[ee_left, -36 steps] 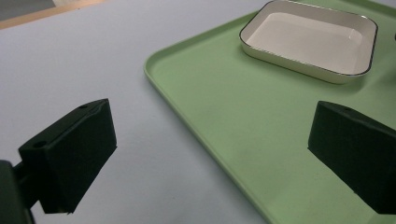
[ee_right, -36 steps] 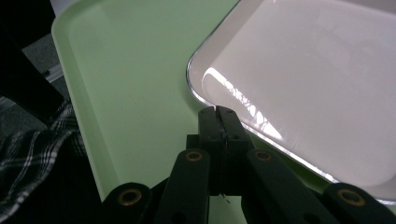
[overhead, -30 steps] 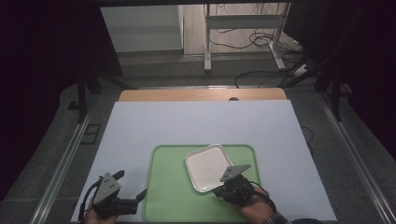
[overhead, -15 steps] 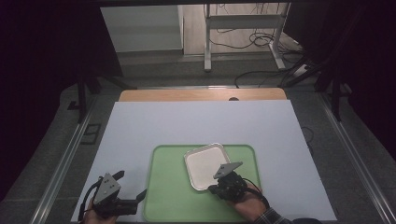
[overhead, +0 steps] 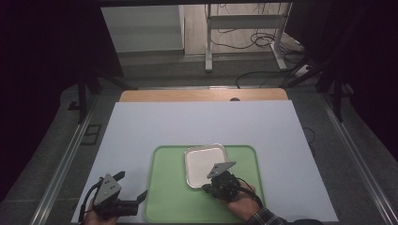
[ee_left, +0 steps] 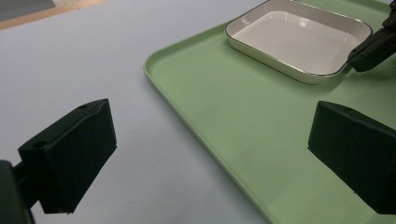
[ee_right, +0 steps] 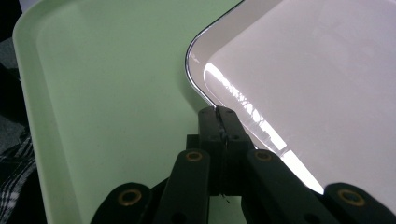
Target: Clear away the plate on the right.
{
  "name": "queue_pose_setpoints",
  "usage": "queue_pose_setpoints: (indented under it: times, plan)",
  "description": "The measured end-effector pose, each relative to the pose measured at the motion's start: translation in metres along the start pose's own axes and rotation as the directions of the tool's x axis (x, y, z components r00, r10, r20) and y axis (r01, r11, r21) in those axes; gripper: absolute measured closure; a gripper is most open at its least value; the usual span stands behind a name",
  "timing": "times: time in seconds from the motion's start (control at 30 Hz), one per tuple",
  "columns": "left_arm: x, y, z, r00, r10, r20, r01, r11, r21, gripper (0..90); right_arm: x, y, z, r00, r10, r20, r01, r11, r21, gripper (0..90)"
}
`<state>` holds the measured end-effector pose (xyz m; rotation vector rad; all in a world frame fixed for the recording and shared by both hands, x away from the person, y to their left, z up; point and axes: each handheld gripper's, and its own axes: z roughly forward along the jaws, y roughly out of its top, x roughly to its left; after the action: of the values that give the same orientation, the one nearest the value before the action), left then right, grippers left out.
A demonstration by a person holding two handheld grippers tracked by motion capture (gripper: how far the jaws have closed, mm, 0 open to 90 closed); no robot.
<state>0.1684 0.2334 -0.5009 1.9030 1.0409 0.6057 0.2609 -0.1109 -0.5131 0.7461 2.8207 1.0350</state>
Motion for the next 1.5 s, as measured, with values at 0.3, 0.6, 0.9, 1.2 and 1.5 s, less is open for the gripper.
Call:
queue_pose_setpoints:
  times: [0.3,0.6,0.9,1.2,1.5]
  plan:
    - [0.0008,-0.0001,-0.0006,1.0,-0.005,-0.006,0.005,1.0,-0.002,0.3,0.0016,0.0042,0.0064,1.0,-0.001,0.004,0.001,1.0,-0.013,90.0]
    - [0.0013,-0.0001,-0.001,0.9999,-0.008,-0.014,0.008,1.0,-0.005,0.0,-0.0015,0.0051,0.0083,0.9999,0.009,0.008,-0.009,1.0,-0.026,90.0]
    - [0.0018,-0.0002,-0.0016,0.9997,-0.011,-0.021,0.011,0.9999,-0.008,0.0,0.0003,0.0053,0.0087,0.9999,0.008,0.006,-0.008,1.0,-0.024,90.0]
    - [0.0026,-0.0002,-0.0025,0.9995,-0.017,-0.028,0.016,0.9998,-0.013,0.0,0.0036,0.0067,0.0052,0.9999,0.0,-0.012,-0.001,0.999,-0.046,84.7]
    - [0.0026,-0.0002,-0.0026,0.9995,-0.017,-0.029,0.016,0.9998,-0.014,0.0,0.0028,0.0079,-0.0003,1.0,0.006,-0.007,-0.007,0.998,-0.069,75.5]
